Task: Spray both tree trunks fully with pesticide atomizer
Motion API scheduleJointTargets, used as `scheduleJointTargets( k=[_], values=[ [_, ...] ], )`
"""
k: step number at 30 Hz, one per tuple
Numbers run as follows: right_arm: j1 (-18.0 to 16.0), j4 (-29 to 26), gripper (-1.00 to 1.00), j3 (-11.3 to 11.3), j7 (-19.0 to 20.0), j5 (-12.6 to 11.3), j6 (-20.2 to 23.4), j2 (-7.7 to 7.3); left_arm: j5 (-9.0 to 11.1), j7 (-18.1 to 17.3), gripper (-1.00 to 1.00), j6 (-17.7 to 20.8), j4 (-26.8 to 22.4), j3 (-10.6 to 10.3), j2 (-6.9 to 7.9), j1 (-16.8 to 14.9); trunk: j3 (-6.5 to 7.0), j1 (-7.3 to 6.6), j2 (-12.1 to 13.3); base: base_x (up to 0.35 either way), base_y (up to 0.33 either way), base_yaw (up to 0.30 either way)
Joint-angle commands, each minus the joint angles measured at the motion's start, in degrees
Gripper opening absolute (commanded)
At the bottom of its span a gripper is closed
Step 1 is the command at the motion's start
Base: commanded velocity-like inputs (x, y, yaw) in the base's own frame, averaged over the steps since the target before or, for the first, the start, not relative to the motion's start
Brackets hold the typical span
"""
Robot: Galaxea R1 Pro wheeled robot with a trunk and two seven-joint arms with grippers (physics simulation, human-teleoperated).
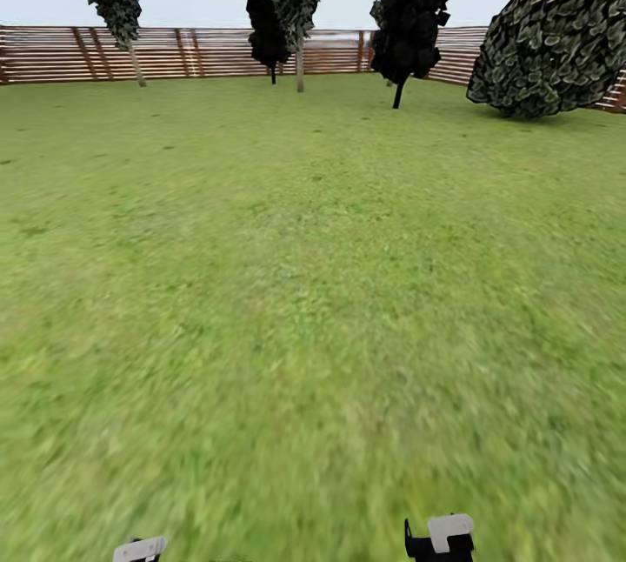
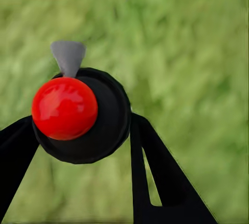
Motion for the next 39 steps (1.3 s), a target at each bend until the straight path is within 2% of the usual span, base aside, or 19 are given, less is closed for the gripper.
scheduleJointTargets(
  k=[1,39],
  values=[
    [-0.02,0.05,1.00,0.39,-0.60,0.32,0.02,0.00,0.62,-0.26,-1.00,-0.16,0.06,-0.37,0.01,-0.04,0.00,-0.01,-0.02,0.000,0.000,0.242],
    [-0.02,0.05,1.00,0.39,-0.60,0.33,0.04,0.00,0.62,-0.21,-1.00,-0.19,0.06,-0.37,0.01,-0.04,1.83,-0.01,-0.02,0.000,0.000,0.242]
  ],
)
